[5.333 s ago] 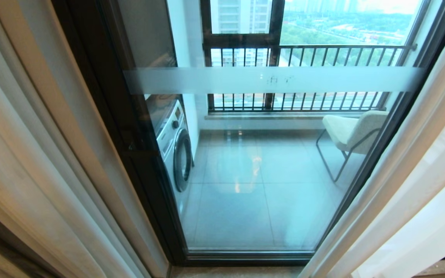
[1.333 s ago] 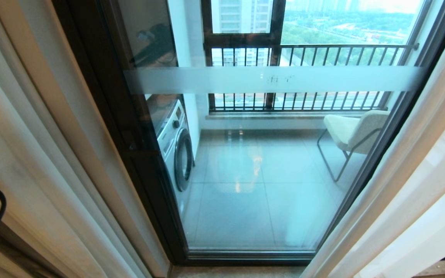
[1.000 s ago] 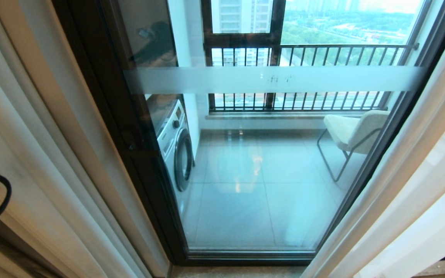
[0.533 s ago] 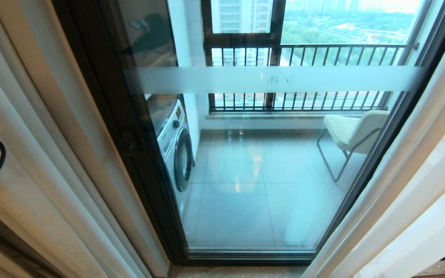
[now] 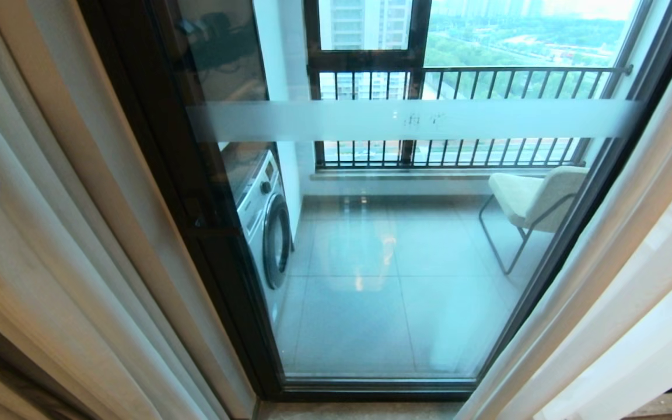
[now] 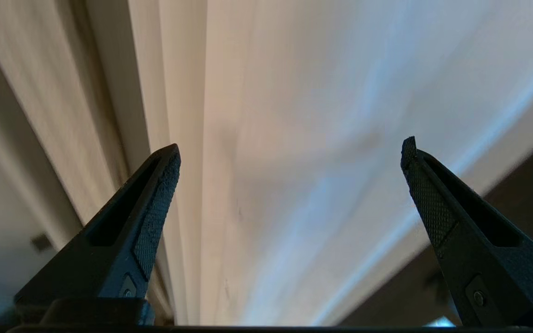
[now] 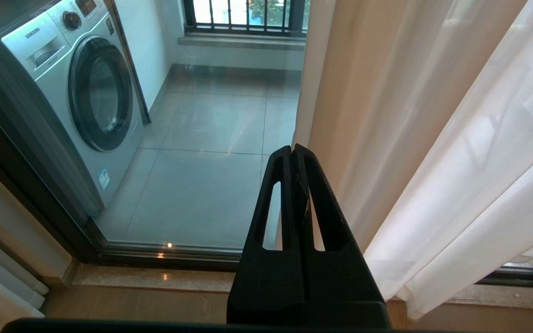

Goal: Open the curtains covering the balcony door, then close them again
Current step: Close the inner curtains on both sides

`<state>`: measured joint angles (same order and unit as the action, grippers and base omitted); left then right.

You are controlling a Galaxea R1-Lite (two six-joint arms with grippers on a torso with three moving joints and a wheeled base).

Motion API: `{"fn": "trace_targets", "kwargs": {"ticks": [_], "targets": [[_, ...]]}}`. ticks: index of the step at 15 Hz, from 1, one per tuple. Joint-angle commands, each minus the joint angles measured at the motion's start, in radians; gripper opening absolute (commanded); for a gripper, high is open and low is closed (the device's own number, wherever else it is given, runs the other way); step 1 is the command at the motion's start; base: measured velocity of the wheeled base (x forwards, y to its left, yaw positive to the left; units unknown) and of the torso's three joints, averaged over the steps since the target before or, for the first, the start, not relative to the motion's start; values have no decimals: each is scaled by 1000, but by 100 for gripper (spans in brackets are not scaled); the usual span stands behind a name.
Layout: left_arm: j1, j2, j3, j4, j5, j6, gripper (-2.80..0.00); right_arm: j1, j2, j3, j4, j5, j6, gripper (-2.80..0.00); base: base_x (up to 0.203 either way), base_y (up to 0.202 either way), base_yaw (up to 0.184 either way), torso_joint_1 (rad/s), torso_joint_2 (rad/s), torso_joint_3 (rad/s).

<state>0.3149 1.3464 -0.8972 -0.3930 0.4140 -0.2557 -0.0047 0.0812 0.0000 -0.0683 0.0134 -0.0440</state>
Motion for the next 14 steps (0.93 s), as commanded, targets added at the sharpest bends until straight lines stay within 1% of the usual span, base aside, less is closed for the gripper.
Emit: {"fn": "trace_targets", "kwargs": {"ticks": [1,3,6,8,12,14], "targets": [[59,52,-12,-50,-46,14,0,0,3,0,-1,0,0,-280,0,0,0,0,0,0],[85,80,-15,-101,-95,22,0,0,5,0,-1,0,0,-280,0,0,0,0,0,0],[111,120,-31,-179,-146,32,0,0,9,0,-1,0,0,-280,0,0,0,0,0,0],[112,143,-37,-207,-160,38,0,0,9,0,-1,0,0,-280,0,0,0,0,0,0],[110,155,-35,-234,-164,48,0,0,9,0,-1,0,0,-280,0,0,0,0,0,0],[107,168,-29,-268,-164,49,0,0,9,0,-1,0,0,-280,0,0,0,0,0,0]]}}
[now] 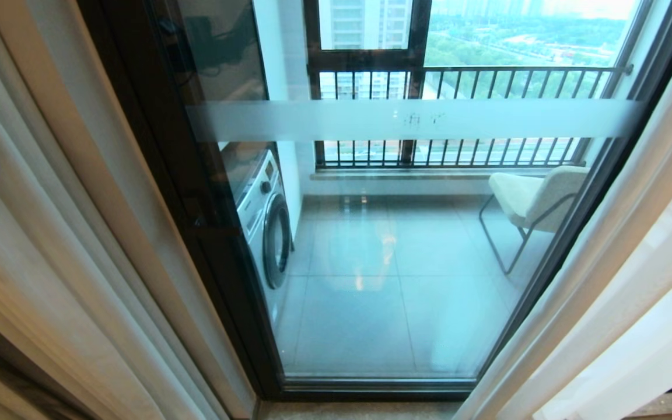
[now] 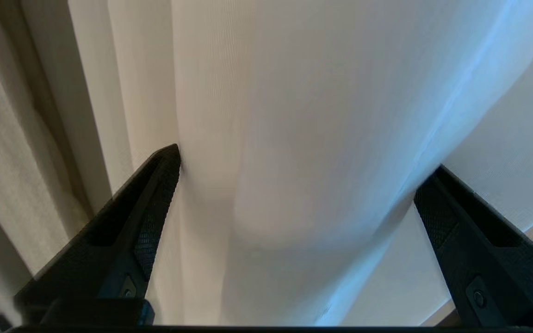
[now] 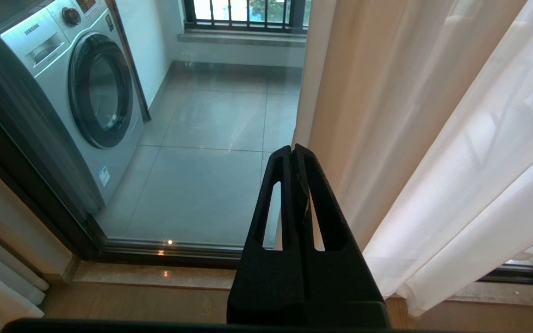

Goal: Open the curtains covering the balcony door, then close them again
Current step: Close the inner curtains on both sides

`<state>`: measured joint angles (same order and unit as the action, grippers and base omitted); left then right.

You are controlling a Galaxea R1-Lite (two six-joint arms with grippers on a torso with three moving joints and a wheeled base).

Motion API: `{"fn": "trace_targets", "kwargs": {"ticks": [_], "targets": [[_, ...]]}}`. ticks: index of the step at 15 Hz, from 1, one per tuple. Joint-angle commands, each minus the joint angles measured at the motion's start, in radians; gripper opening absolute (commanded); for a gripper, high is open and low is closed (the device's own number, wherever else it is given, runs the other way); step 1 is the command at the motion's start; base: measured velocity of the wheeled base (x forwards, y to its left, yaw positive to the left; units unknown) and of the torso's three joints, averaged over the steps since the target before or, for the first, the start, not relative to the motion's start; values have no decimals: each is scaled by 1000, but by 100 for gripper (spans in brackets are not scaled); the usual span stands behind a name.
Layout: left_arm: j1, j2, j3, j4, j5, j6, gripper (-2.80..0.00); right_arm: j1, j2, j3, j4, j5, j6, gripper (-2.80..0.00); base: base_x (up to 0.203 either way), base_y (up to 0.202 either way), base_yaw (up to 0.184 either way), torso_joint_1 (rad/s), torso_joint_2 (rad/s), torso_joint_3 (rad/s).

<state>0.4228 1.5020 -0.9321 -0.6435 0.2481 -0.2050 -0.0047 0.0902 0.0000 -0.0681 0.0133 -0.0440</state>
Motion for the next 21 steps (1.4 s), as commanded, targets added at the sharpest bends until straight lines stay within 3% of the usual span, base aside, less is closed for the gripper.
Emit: {"fn": "trace_targets", "kwargs": {"ticks": [1,14,17,21], "targets": [[-2,14,10,-36,0,-1,-280,0,0,0,-1,0,0,-280,0,0,0,0,0,0],[-38,1,-1,-56,-1,58,-280,0,-4,0,-1,0,0,-280,0,0,0,0,0,0],[-79,-17,-15,-55,-1,62,-280,0,-9,0,-1,0,0,-280,0,0,0,0,0,0],[-104,-90,-10,-44,-92,59,-280,0,-17,0,-1,0,0,-280,0,0,0,0,0,0]]}}
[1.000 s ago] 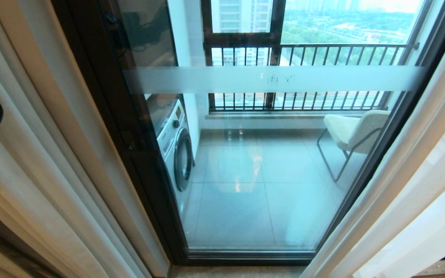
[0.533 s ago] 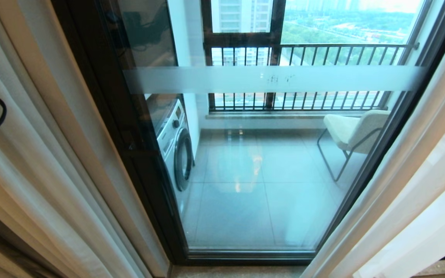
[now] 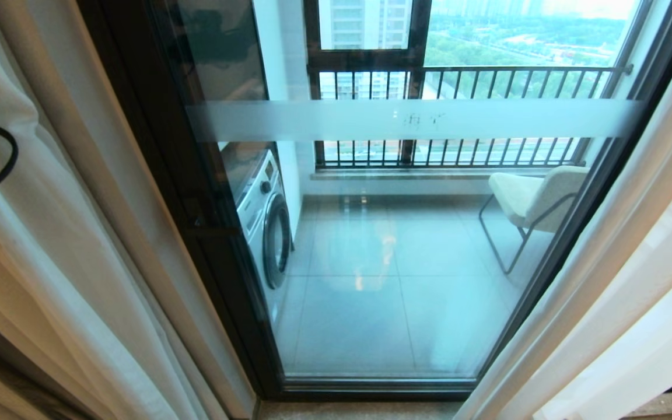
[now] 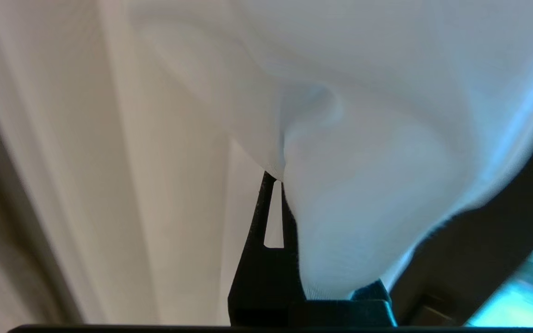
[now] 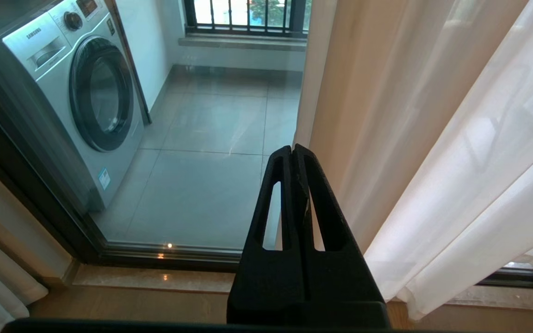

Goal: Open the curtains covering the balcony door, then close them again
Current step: Close the inner curtains on both sides

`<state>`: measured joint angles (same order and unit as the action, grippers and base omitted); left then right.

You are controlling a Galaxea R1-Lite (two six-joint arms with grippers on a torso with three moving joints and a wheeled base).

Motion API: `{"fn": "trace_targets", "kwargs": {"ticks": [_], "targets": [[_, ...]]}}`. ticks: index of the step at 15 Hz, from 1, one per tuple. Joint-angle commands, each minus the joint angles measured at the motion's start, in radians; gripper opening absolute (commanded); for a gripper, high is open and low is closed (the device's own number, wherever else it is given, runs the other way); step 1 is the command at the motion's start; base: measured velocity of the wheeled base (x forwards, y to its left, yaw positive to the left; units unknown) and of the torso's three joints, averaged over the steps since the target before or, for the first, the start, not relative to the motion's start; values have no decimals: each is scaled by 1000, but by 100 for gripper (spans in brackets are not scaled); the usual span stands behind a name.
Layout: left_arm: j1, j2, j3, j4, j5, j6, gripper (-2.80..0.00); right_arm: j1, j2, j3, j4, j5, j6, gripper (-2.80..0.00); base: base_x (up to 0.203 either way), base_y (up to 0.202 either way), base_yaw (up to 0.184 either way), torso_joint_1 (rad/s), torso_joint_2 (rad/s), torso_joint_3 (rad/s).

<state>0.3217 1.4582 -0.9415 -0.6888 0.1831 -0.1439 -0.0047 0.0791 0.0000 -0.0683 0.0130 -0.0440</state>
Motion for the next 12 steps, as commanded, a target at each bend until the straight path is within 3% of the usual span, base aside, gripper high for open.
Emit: {"fn": "trace_targets", "kwargs": {"ticks": [1,6,10,12], "targets": [[-3,-58,-1,7,-69,-3,-280,0,-7,0,-1,1,0,-280,0,0,0,0,0,0],[-44,-88,9,-1,-118,1,-280,-1,-7,0,-1,1,0,-280,0,0,0,0,0,0],[-52,-117,2,5,-259,-2,-280,-2,-9,0,-1,1,0,-280,0,0,0,0,0,0],[-63,-124,3,4,-293,-5,-280,-2,-9,0,-1,1,0,-280,0,0,0,0,0,0]]}}
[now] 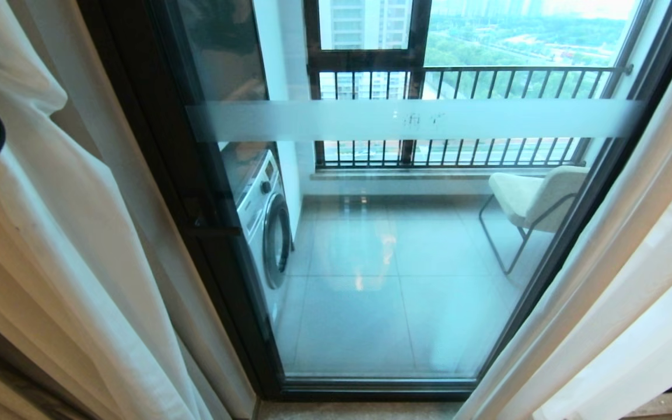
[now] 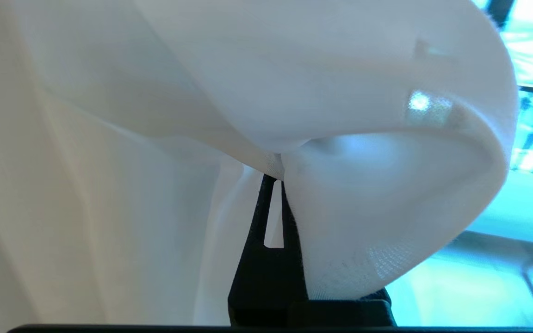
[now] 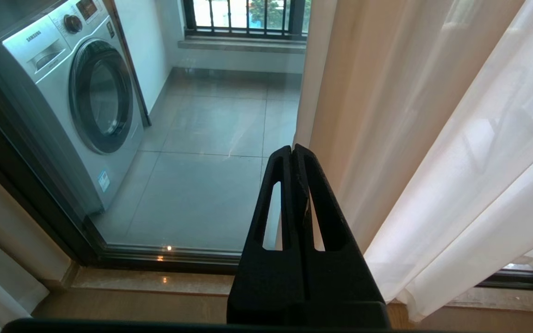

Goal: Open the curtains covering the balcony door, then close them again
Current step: Close the inner curtains on both sides

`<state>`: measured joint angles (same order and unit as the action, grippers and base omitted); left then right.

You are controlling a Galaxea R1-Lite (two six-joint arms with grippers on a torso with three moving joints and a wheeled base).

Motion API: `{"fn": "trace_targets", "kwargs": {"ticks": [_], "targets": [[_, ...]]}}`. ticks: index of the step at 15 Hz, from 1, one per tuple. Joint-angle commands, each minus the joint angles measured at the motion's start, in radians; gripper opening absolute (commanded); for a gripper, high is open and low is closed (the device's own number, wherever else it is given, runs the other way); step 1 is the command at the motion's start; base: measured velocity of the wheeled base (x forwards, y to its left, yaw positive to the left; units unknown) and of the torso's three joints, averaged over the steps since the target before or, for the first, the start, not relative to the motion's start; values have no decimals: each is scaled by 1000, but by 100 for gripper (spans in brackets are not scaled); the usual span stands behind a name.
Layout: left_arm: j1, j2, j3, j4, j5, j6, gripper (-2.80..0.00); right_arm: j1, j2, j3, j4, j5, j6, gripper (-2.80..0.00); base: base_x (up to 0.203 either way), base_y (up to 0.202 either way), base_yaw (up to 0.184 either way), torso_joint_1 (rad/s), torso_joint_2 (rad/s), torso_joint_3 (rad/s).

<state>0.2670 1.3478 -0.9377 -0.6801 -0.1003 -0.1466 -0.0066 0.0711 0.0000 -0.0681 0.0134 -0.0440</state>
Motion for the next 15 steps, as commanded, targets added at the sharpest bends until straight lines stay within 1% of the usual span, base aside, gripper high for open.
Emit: {"fn": "trace_targets", "kwargs": {"ticks": [1,3,6,10,12,15], "targets": [[-23,-16,0,-6,-14,-6,-280,-1,0,0,-1,0,0,-280,0,0,0,0,0,0],[-41,-24,5,-7,-15,-21,-280,0,-1,0,-1,0,0,-280,0,0,0,0,0,0],[-49,-29,2,-8,-15,-21,-280,0,-1,0,-1,0,0,-280,0,0,0,0,0,0],[-52,-30,-1,-10,-20,-39,-280,0,-5,0,-1,0,0,-280,0,0,0,0,0,0],[-60,-30,-3,-10,-41,-45,-280,0,-8,0,-1,0,0,-280,2,-90,8,1,0,2],[-69,-30,-1,-10,-46,-45,-280,0,-8,0,-1,0,0,-280,0,-183,1,2,3,2]]}}
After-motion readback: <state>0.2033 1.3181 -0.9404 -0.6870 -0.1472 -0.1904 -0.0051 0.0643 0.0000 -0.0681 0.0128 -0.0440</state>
